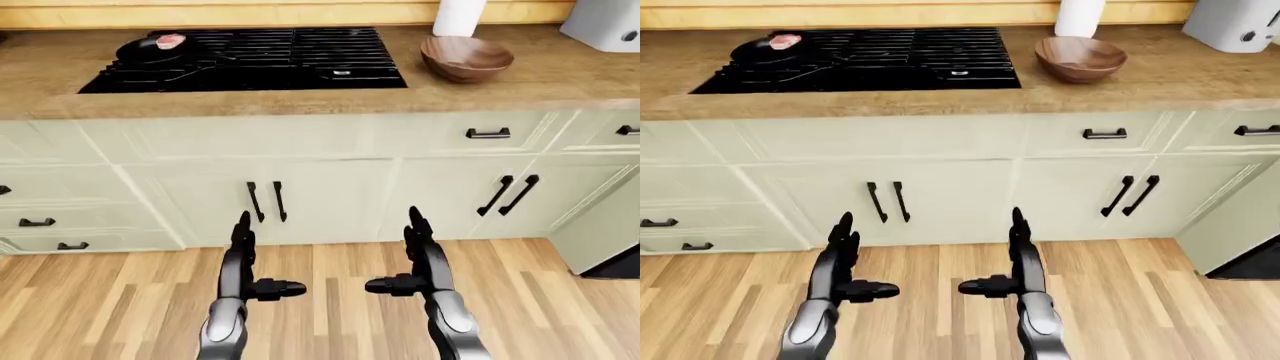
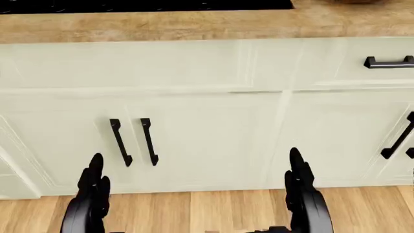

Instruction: Pick the lamb chop from the pan and place it in the bowl.

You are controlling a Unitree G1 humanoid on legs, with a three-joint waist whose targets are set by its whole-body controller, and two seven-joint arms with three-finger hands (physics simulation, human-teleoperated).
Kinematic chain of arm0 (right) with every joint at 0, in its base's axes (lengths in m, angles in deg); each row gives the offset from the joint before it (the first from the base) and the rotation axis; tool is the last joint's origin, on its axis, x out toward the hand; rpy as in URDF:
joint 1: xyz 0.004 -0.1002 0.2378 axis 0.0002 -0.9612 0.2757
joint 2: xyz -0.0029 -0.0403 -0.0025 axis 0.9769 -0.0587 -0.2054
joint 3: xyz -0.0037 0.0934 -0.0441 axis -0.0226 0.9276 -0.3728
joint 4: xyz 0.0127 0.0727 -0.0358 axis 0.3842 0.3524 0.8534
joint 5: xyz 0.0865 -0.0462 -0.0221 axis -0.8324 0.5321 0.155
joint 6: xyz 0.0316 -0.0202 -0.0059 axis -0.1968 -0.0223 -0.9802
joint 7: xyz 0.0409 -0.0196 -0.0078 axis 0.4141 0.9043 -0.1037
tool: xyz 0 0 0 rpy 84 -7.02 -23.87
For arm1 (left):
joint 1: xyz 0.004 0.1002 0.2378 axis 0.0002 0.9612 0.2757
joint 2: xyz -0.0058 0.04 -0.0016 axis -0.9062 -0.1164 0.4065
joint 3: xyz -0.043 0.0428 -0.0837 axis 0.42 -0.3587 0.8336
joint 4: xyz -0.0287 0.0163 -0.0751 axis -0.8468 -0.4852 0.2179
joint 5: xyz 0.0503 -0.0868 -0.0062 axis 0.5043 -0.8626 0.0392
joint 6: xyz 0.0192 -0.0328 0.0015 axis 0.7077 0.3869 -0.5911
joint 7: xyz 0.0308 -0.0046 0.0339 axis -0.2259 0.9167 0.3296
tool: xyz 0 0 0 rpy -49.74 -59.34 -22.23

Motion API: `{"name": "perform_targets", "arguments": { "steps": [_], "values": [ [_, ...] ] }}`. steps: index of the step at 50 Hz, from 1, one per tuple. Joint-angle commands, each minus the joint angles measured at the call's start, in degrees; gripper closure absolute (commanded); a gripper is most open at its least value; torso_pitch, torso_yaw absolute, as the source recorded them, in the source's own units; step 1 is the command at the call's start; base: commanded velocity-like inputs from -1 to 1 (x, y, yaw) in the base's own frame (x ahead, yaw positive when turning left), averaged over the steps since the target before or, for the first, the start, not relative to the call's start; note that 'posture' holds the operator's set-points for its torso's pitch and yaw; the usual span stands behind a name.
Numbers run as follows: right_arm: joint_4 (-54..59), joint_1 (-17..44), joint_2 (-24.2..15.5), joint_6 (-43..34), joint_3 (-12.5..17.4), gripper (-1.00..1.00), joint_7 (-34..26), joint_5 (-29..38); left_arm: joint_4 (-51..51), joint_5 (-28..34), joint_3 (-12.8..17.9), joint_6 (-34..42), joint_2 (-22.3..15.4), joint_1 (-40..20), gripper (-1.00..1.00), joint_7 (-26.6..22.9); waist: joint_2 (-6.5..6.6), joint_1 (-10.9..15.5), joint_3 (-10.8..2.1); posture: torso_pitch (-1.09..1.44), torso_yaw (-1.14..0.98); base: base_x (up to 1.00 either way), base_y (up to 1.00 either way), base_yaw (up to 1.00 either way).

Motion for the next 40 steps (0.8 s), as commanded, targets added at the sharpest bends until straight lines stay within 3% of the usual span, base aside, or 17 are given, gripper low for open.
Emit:
{"name": "perform_targets", "arguments": {
  "steps": [1,3,5,7,13,28,40],
  "values": [
    [-7.0,2.3,-1.1,2.1,0.6,-1.0,-0.8,-0.3,9.3,-1.5,1.3,-1.8,-0.9,-2.3,-1.0,-0.4,-0.45,-0.1,-0.05,0.0,0.0,0.0,0.0,0.0],
    [-7.4,2.4,-1.2,2.6,0.8,-1.0,-1.1,0.2,12.1,-2.4,2.3,-0.3,-1.1,-2.7,-1.0,-0.4,-0.07,0.4,-3.73,0.0,0.0,0.0,0.0,0.0],
    [-7.4,2.6,-1.2,3.0,0.9,-1.0,-1.3,0.7,13.0,-3.1,3.1,0.9,-1.4,-3.2,-1.0,-0.5,-0.39,0.3,-1.09,0.0,0.0,0.0,0.0,0.0],
    [-8.2,3.0,-1.4,2.5,1.3,-1.0,-1.5,0.7,14.5,-3.8,3.6,2.1,-1.7,-3.6,-1.0,-0.5,-0.47,0.4,-3.81,0.0,0.0,0.0,0.0,0.0],
    [-11.5,4.5,-2.2,0.5,2.5,-1.0,-2.4,0.7,18.2,-5.5,5.7,6.5,-3.1,-6.4,-1.0,-0.8,-0.07,0.5,-4.74,0.0,0.0,0.0,0.0,0.0],
    [-17.8,13.9,-7.6,-7.1,8.1,-1.0,-4.1,-0.4,22.2,-8.0,11.0,12.0,-9.0,-16.1,-1.0,-0.4,-0.03,0.4,-5.28,0.0,0.0,0.0,0.0,0.0],
    [-23.6,21.1,-12.8,-15.4,11.8,-1.0,-5.1,-4.1,28.7,-13.2,16.6,20.4,-16.3,-23.4,-1.0,2.9,0.1,0.3,-4.24,0.0,0.0,0.0,0.0,0.0]
  ]
}}
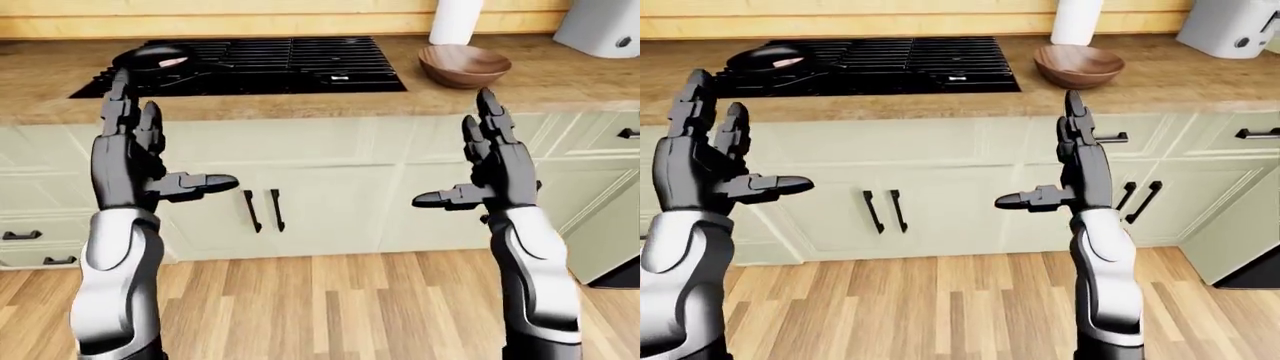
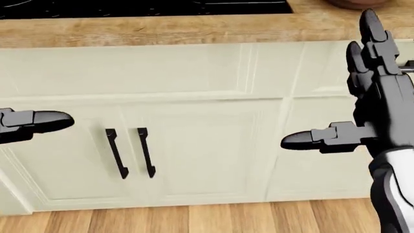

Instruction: Pick the lamb chop from the pan and place it in the bowl.

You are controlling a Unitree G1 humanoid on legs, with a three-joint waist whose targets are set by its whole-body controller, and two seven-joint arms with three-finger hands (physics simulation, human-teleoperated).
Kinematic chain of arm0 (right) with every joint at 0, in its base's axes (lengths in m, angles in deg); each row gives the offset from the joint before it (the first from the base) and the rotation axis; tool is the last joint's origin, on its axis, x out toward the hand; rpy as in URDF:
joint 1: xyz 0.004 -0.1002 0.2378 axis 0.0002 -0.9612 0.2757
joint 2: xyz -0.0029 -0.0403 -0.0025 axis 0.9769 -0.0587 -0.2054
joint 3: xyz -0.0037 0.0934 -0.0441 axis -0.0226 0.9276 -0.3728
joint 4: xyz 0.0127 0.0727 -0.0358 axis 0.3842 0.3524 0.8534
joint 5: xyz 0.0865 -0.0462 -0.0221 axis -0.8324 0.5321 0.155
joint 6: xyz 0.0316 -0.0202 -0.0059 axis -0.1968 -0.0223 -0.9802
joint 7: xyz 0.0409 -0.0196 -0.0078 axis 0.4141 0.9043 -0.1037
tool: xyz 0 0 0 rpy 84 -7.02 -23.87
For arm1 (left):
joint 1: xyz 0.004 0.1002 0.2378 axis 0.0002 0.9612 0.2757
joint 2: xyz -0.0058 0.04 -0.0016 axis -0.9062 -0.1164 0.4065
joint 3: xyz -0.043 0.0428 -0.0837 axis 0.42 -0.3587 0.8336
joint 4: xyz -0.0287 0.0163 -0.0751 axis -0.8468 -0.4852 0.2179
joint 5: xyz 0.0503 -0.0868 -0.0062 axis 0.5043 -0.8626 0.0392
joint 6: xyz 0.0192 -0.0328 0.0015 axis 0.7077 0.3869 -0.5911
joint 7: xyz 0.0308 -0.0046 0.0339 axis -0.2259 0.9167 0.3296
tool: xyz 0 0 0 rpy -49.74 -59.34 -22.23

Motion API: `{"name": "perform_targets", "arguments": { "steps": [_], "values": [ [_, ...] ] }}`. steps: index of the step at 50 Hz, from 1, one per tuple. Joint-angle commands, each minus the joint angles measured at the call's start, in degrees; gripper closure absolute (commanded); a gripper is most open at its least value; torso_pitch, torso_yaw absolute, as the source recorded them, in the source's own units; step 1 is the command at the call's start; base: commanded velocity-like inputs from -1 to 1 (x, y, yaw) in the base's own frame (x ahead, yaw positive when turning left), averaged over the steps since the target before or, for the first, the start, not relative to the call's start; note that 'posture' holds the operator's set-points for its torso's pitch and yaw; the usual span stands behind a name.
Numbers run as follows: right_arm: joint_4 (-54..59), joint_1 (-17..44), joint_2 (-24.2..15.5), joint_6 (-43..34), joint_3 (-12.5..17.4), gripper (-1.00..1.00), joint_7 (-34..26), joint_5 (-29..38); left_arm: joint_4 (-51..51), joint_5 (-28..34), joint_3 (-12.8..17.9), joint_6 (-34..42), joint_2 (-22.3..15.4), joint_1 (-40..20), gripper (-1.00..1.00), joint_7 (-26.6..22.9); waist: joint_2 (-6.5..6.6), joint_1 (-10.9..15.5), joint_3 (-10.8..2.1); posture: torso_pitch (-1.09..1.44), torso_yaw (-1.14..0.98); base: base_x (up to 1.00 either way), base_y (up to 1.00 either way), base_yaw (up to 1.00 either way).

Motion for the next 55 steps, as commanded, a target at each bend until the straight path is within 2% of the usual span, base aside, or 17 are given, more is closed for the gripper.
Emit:
{"name": "perform_targets", "arguments": {
  "steps": [1,6,7,9,13,15,17,25,29,31,34,39,41,42,45,51,55],
  "values": [
    [-2.1,1.8,-0.9,0.3,0.3,-1.0,-0.2,-0.6,1.1,-0.9,0.7,-0.7,-1.5,-2.0,-1.0,0.4,0.11,0.0,-0.94,0.0,0.0,0.0,0.0,0.0],
    [-2.8,4.5,-3.0,-1.3,1.2,-1.0,-0.8,-1.2,-1.1,-1.9,2.1,-1.7,-4.1,-4.1,-1.0,0.7,0.26,0.0,-0.81,0.0,0.0,0.0,0.0,0.0],
    [-3.0,5.1,-3.4,-1.7,1.4,-1.0,-0.9,-1.3,-1.5,-2.0,2.4,-1.8,-4.7,-4.5,-1.0,0.9,0.6,0.0,-1.59,0.0,0.0,0.05,0.03,0.0],
    [-3.1,6.1,-4.2,-2.4,1.7,-1.0,-1.0,-1.5,-2.0,-2.3,3.0,-1.6,-5.8,-5.1,-1.0,1.2,0.66,0.0,-0.42,0.0,0.0,0.08,0.05,0.0],
    [-3.6,7.6,-5.4,-3.5,2.2,-1.0,-1.2,-2.0,-2.4,-3.3,4.0,-1.1,-7.6,-6.1,-1.0,1.8,0.9,-0.3,0.25,0.0,0.0,0.12,0.17,0.0],
    [-3.5,8.0,-5.7,-3.6,2.2,-1.0,-1.2,-2.1,-2.8,-3.6,4.2,-1.0,-8.4,-6.6,-1.0,1.9,1.99,-0.4,0.35,0.0,0.0,0.13,0.2,0.0],
    [-3.7,8.5,-6.1,-4.2,2.2,-1.0,-1.3,-2.2,-2.9,-4.2,4.7,-0.5,-9.3,-7.4,-1.0,2.2,4.16,-0.4,0.52,0.0,0.0,0.13,0.23,0.0],
    [-4.6,10.0,-6.9,-5.7,2.3,-1.0,-1.8,-2.3,-2.4,-6.8,5.9,0.8,-11.1,-8.2,-1.0,3.9,1.21,-0.6,0.79,0.0,0.0,0.15,0.29,0.0],
    [-4.9,10.6,-7.4,-6.3,2.5,-1.0,-1.8,-2.6,-3.0,-7.3,6.1,0.5,-11.8,-8.3,-1.0,4.1,-2.09,-0.2,0.66,0.0,0.0,0.15,0.3,0.0],
    [-4.8,10.7,-7.4,-6.4,2.5,-1.0,-1.8,-2.7,-2.9,-7.5,6.3,0.6,-12.1,-8.3,-1.0,4.2,-0.77,-0.6,0.37,0.0,0.0,0.16,0.29,0.0],
    [-4.8,10.5,-7.5,-6.2,2.6,-1.0,-1.9,-2.7,-3.0,-7.8,6.5,0.5,-12.6,-8.3,-1.0,4.5,-2.24,-0.4,-0.03,0.0,0.0,0.16,0.3,0.0],
    [-4.9,10.8,-7.6,-6.6,2.5,-1.0,-2.0,-2.8,-2.7,-8.2,6.8,0.9,-13.4,-8.7,-1.0,4.7,0.44,-0.8,0.98,0.0,0.0,0.17,0.3,0.0],
    [-5.2,10.9,-7.6,-6.9,2.5,-1.0,-2.0,-2.9,-3.2,-8.3,7.1,0.5,-13.6,-8.7,-1.0,4.7,3.26,-1.2,0.45,0.0,0.0,0.16,0.29,0.0],
    [-5.0,11.2,-7.7,-6.9,2.4,-1.0,-2.1,-2.9,-3.1,-8.5,7.3,0.7,-13.8,-8.7,-1.0,4.8,5.81,-1.2,-0.51,0.0,0.0,0.18,0.28,0.0],
    [-5.1,11.6,-7.9,-7.2,2.4,-1.0,-2.2,-2.9,-2.8,-8.8,7.5,0.9,-14.2,-8.9,-1.0,5.0,5.1,-0.7,0.5,0.0,0.0,0.17,0.29,0.0],
    [-5.7,11.9,-8.0,-7.8,2.3,-1.0,-2.4,-2.9,-2.7,-9.7,8.3,1.5,-15.5,-9.2,-1.0,5.4,1.13,-0.2,1.01,0.0,0.0,0.18,0.29,0.0],
    [-5.8,12.5,-8.2,-8.3,2.3,-1.0,-2.5,-2.9,-2.3,-10.5,8.7,1.9,-16.1,-9.3,-1.0,5.8,-3.1,0.2,0.49,0.0,0.0,0.18,0.29,0.0]
  ]
}}
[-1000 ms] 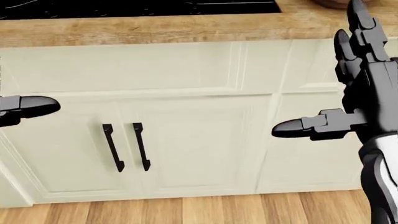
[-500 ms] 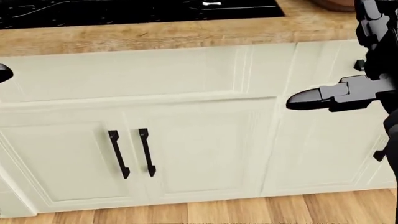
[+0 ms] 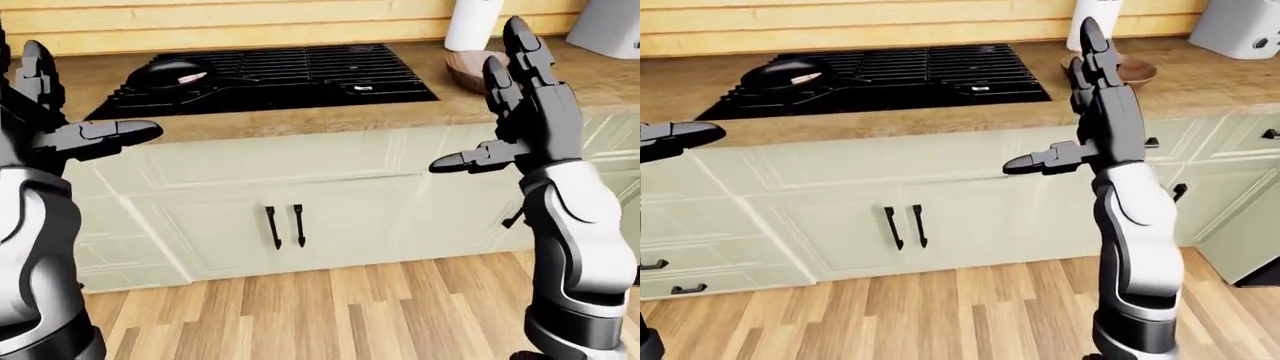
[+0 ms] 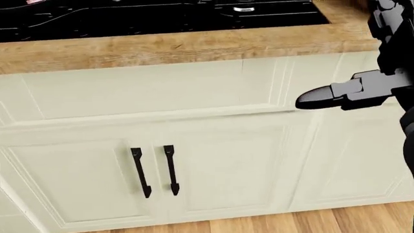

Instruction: Pick the lamb chop from the pan and place it in the bowl.

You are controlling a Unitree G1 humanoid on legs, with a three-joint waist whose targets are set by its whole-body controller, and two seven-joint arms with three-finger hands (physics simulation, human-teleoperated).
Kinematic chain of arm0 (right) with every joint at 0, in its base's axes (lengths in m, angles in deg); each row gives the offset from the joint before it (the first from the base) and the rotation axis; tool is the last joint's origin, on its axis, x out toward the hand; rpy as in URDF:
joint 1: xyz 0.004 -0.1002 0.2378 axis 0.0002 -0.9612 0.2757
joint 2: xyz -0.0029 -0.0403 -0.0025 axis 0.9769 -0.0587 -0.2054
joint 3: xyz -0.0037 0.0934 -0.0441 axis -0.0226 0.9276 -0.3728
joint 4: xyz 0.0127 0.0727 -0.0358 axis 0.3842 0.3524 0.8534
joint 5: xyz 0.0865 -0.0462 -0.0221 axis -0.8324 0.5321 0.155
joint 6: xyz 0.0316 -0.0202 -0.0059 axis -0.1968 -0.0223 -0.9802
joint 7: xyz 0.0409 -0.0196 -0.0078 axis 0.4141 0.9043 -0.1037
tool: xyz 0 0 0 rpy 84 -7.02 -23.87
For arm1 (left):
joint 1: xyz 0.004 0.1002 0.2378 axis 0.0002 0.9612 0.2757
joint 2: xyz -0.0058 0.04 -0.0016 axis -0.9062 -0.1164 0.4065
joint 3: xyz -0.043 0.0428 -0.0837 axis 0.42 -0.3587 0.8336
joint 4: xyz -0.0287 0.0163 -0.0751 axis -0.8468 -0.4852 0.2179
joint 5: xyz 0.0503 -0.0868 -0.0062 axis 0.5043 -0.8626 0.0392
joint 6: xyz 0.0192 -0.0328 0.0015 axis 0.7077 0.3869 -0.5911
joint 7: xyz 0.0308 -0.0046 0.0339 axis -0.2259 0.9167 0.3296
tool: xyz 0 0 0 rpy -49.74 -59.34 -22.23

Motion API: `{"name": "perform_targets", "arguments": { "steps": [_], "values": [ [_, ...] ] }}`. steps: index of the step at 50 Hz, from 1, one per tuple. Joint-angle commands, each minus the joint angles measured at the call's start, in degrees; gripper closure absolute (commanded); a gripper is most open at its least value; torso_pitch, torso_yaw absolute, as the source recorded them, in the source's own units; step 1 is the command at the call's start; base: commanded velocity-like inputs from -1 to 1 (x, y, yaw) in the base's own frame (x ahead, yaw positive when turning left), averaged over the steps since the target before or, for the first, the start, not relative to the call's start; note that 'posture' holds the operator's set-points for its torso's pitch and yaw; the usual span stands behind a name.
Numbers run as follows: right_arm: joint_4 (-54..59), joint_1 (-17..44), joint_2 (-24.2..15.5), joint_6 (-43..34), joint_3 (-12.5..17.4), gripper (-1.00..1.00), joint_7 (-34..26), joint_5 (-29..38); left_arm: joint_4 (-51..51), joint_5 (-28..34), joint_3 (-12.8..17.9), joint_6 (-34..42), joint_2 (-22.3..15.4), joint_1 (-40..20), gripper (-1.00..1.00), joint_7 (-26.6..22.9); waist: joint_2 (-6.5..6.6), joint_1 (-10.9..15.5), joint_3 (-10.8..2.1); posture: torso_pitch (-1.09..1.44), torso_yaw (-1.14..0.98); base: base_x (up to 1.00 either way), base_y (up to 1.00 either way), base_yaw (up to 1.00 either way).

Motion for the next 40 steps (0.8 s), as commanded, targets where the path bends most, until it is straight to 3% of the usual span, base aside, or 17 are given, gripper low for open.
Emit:
{"name": "perform_targets", "arguments": {
  "steps": [1,4,8,11,13,14,16,24,27,28,29,30,32,35,38,39,40],
  "values": [
    [-1.1,1.3,-0.5,0.8,0.6,-1.0,0.2,0.0,1.1,-0.4,0.3,-1.4,-1.1,-1.2,-1.0,0.0,0.26,-0.1,-1.11,0.0,0.0,0.18,0.29,0.0],
    [-1.1,1.7,-0.6,0.6,0.6,-1.0,0.3,-0.1,1.2,-0.7,0.5,-1.2,-1.5,-1.2,-1.0,0.1,-0.01,-0.4,-1.52,0.0,0.0,0.19,0.28,0.0],
    [-1.1,2.6,-1.1,-0.2,0.6,-1.0,0.4,-0.3,1.2,-0.9,0.7,-1.0,-2.1,-1.4,-1.0,0.3,1.71,-0.6,-1.16,0.0,0.0,0.19,0.28,0.0],
    [-1.3,3.2,-1.2,-0.7,0.4,-1.0,0.4,-0.4,1.4,-1.3,0.9,-0.7,-2.4,-1.5,-1.0,0.5,4.76,-1.1,-0.94,0.0,0.0,0.18,0.28,0.0],
    [-1.6,3.3,-1.3,-1.0,0.5,-1.0,0.3,-0.4,1.3,-1.3,0.9,-0.8,-2.5,-1.5,-1.0,0.6,9.35,-1.1,-2.32,0.0,0.0,0.18,0.28,0.0],
    [-1.7,3.3,-1.4,-1.1,0.5,-1.0,0.3,-0.5,1.2,-1.3,0.9,-0.8,-2.5,-1.5,-1.0,0.6,7.04,-0.6,-1.63,0.0,0.0,0.19,0.28,0.0],
    [-1.7,3.4,-1.4,-1.1,0.6,-1.0,0.3,-0.5,1.1,-1.4,1.0,-0.8,-2.7,-1.6,-1.0,0.7,7.32,-0.5,-0.98,0.0,0.0,0.2,0.28,0.0],
    [-2.0,3.8,-1.6,-1.6,0.6,-1.0,0.2,-1.1,0.9,-2.0,1.3,-1.1,-3.0,-1.4,-1.0,1.0,2.52,0.2,-0.6,0.0,0.0,0.19,0.28,0.0],
    [-2.0,3.9,-1.7,-1.6,0.6,-1.0,0.2,-1.1,1.3,-2.4,1.5,-0.8,-3.3,-1.5,-1.0,1.2,-1.41,0.4,-1.6,0.0,0.0,0.19,0.3,0.0],
    [-1.9,4.0,-1.8,-1.7,0.6,-1.0,0.2,-1.1,1.3,-2.5,1.5,-0.8,-3.3,-1.4,-1.0,1.2,1.27,-0.3,-1.16,0.0,0.0,0.2,0.3,0.0],
    [-2.0,3.9,-1.7,-1.6,0.4,-1.0,0.2,-1.1,1.2,-2.5,1.5,-0.8,-3.3,-1.5,-1.0,1.3,-0.06,0.0,-1.16,0.0,0.0,0.18,0.29,0.0],
    [-2.1,4.0,-1.8,-1.7,0.4,-1.0,0.1,-1.0,1.4,-2.7,1.5,-0.6,-3.5,-1.7,-1.0,1.4,-0.1,-0.3,-1.57,0.0,0.0,0.19,0.29,0.0],
    [-2.3,4.2,-1.9,-2.1,0.5,-1.0,0.0,-1.1,1.4,-2.8,1.5,-0.5,-3.6,-1.8,-1.0,1.5,0.23,-0.4,-1.86,0.0,0.0,0.18,0.29,0.0],
    [-2.1,4.4,-2.0,-2.0,0.5,-1.0,0.0,-1.1,1.4,-2.9,1.5,-0.6,-3.7,-1.8,-1.0,1.6,2.08,-0.7,-0.95,0.0,0.0,0.18,0.29,0.0],
    [-2.3,4.9,-2.1,-2.4,0.5,-1.0,0.1,-1.2,1.8,-3.4,2.0,-0.2,-4.0,-1.6,-1.0,1.8,5.67,-1.2,-1.13,0.0,0.0,0.19,0.29,0.0],
    [-2.1,4.8,-2.1,-2.2,0.5,-1.0,0.1,-1.2,1.8,-3.5,2.0,-0.2,-4.1,-1.6,-1.0,1.8,8.18,-1.3,-1.91,0.0,0.0,0.2,0.3,0.0],
    [-2.1,4.7,-2.1,-2.2,0.5,-1.0,0.1,-1.2,1.8,-3.6,2.1,-0.1,-4.2,-1.7,-1.0,1.9,8.31,-1.3,-2.67,0.0,0.0,0.18,0.28,0.0]
  ]
}}
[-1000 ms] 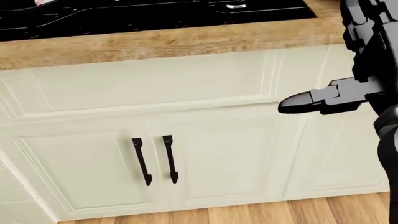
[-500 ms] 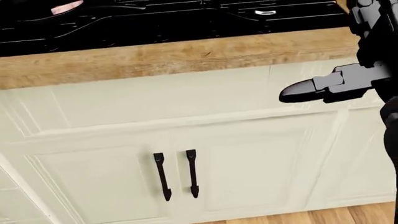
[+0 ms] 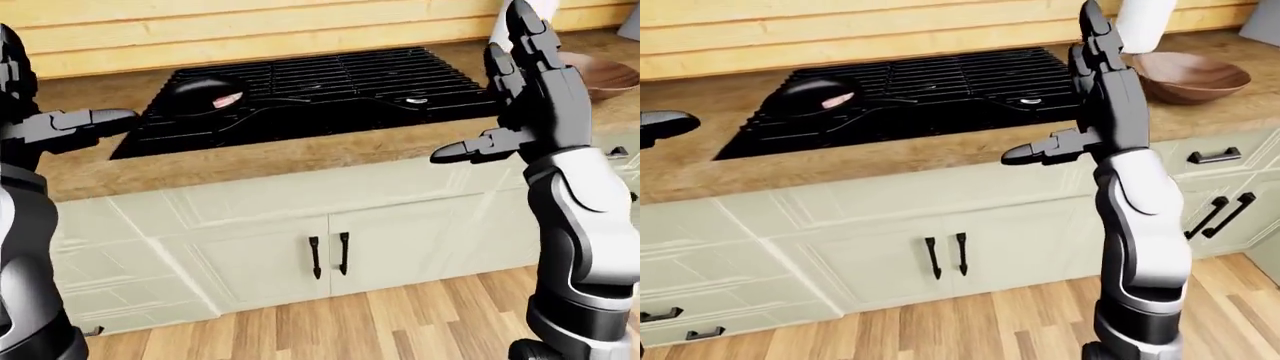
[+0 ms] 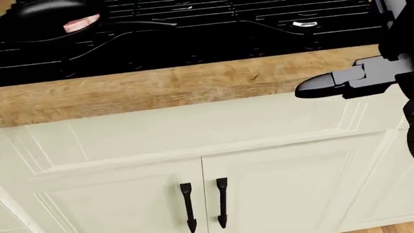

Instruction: Pick the lamb chop from the pan and place it in the bowl.

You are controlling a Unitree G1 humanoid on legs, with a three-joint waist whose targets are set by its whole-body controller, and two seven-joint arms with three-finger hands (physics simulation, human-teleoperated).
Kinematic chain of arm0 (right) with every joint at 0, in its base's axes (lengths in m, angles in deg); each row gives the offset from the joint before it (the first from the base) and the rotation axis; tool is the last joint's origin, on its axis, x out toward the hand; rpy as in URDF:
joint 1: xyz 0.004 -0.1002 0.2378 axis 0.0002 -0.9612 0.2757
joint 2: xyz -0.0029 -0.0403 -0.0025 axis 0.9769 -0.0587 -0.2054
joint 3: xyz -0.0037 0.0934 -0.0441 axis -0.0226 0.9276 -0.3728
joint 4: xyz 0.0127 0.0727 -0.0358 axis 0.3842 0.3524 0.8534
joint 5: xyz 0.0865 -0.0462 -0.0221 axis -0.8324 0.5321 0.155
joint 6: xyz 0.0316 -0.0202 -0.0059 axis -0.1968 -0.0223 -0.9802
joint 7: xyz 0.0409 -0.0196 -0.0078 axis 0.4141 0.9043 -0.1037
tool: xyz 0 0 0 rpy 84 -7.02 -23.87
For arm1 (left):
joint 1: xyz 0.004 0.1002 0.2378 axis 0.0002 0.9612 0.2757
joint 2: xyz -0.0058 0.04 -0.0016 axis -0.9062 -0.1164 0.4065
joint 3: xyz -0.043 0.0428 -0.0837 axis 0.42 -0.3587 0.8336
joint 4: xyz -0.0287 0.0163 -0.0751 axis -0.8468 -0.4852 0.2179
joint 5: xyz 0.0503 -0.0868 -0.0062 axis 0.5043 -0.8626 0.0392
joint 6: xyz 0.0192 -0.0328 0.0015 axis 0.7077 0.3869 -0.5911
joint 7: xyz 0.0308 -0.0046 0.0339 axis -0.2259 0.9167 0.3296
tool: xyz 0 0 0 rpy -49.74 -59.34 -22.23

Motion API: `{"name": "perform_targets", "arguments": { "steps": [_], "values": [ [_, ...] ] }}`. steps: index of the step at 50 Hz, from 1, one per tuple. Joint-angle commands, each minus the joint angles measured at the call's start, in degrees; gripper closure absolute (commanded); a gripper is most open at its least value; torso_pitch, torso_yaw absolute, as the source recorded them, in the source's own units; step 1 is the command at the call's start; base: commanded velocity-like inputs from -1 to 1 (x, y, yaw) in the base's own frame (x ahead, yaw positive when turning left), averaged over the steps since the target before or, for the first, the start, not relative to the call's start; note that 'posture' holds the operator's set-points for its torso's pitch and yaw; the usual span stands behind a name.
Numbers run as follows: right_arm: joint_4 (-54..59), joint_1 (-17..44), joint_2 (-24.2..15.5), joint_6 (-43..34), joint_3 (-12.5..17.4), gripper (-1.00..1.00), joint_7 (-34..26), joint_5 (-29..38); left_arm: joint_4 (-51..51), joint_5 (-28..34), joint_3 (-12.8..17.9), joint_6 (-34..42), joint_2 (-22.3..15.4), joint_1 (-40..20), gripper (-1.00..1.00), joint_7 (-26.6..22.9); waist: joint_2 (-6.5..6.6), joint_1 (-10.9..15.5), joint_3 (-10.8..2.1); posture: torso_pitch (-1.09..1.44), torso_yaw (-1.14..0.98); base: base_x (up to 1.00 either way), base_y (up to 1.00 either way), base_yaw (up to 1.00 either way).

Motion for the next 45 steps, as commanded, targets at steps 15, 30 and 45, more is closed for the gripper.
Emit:
{"name": "perform_targets", "arguments": {
  "steps": [15,30,45],
  "values": [
    [-1.1,2.8,-1.7,0.4,0.6,-1.0,-0.1,-0.3,1.4,-1.0,1.0,-0.5,-1.8,-1.1,-1.0,0.7,-6.3,0.5,-0.91,0.0,0.0,0.19,0.29,0.0],
    [-1.3,3.6,-2.4,-0.4,1.0,-1.0,0.0,-1.1,1.4,-1.9,1.5,-0.4,-2.5,-1.1,-1.0,1.2,-0.34,0.4,-0.94,0.0,0.0,0.17,0.3,0.0],
    [-1.2,4.4,-2.8,-0.8,0.7,-1.0,0.0,-1.1,2.0,-2.9,2.1,0.2,-3.5,-1.2,-1.0,1.8,-6.16,0.3,-1.54,0.0,0.0,0.14,0.3,0.0]
  ]
}}
